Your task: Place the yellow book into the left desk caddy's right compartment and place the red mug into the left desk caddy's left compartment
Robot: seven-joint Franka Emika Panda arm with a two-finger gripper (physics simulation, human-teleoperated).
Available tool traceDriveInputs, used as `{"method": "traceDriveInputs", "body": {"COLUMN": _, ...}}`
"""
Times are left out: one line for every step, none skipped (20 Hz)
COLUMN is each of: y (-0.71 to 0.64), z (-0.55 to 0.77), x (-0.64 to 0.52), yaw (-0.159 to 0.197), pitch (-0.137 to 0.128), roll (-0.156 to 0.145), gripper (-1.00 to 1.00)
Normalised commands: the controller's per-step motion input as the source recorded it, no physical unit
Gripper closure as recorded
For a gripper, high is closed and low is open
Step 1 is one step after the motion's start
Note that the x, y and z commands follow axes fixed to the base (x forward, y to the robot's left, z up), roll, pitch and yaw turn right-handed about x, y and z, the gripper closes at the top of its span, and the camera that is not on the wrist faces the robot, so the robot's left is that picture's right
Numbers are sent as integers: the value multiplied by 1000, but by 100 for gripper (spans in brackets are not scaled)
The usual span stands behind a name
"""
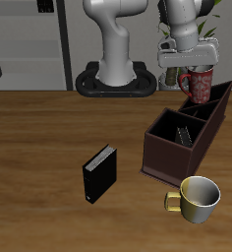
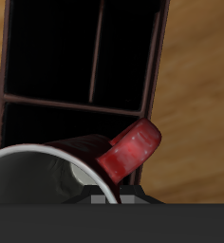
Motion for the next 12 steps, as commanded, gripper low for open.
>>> {"method": "traceDriveInputs", "body": {"y": 261, "z": -75, "x": -52, "yaw": 58, "pitch": -12, "roll": 67, "gripper": 100}}
{"method": "traceDriveInputs", "body": {"y": 214, "z": -134, "x": 51, "yaw": 8, "pitch": 45, "roll": 24, "gripper": 100}}
{"method": "traceDriveInputs", "body": {"y": 144, "z": -112, "x": 33, "yaw": 29, "pitch": 20, "roll": 43, "gripper": 100}}
{"method": "traceDriveInputs", "body": {"y": 76, "z": -59, "x": 50, "yaw": -7, "pitch": 15, "roll": 1, "gripper": 100}}
{"method": "traceDriveInputs", "body": {"y": 257, "z": -267, "x": 52, "yaw": -2, "pitch": 57, "roll": 35, "gripper": 100}}
{"method": "traceDriveInputs", "body": {"y": 77, "z": -117, "x": 14, "yaw": 1, "pitch": 18, "roll": 9, "gripper": 100}}
{"method": "traceDriveInputs", "body": {"y": -34, "z": 15, "x": -54, "yaw": 0, "pitch": 0, "roll": 0, "gripper": 100}}
{"method": "traceDriveInputs", "body": {"y": 102, "z": -309, "x": 273, "yaw": -23, "pitch": 62, "roll": -64, "gripper": 100}}
{"method": "traceDriveInputs", "body": {"y": 129, "z": -132, "x": 165, "yaw": -15, "pitch": 42, "roll": 9, "gripper": 100}}
{"method": "traceDriveInputs", "body": {"y": 11, "z": -64, "x": 42, "yaw": -30, "pitch": 21, "roll": -64, "gripper": 100}}
{"method": "traceDriveInputs", "body": {"y": 38, "z": -36, "x": -32, "yaw": 9, "pitch": 2, "roll": 15, "gripper": 100}}
{"method": "traceDriveInputs", "body": {"y": 37, "z": -80, "x": 63, "yaw": -7, "pitch": 20, "roll": -9, "gripper": 100}}
